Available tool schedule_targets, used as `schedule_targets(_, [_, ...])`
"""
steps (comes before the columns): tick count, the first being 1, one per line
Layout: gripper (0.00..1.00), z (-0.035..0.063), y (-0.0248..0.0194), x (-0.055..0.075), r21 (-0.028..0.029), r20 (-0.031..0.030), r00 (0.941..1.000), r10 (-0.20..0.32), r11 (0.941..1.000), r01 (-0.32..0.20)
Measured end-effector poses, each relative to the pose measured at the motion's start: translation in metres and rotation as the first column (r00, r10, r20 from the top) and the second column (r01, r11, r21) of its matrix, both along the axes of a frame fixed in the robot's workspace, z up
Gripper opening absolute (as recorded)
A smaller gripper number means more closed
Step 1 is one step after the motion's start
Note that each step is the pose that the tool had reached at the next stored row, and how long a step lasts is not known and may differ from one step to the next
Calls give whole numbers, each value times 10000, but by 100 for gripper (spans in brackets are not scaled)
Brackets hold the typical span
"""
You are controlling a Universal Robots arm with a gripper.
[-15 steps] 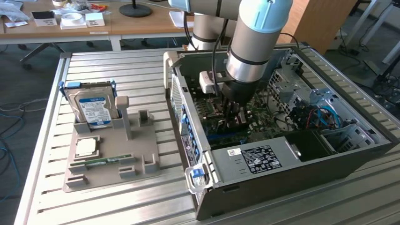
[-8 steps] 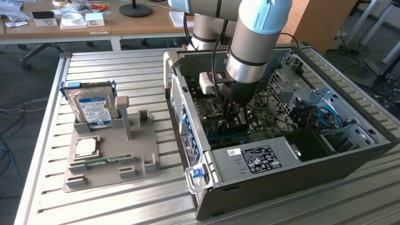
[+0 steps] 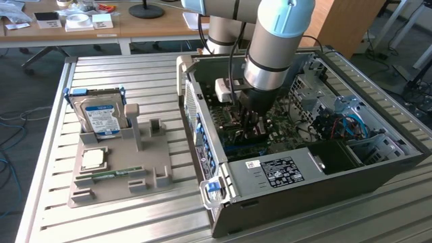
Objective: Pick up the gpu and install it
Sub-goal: 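Insert the gpu into the slot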
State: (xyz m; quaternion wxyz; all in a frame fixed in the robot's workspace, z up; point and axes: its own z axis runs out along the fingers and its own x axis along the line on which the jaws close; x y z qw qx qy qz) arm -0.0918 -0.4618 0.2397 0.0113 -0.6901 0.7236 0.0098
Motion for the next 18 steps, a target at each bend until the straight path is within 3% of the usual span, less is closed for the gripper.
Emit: schedule_targets(18, [27,-31,0,-24,2,2,10000,0,10000,0])
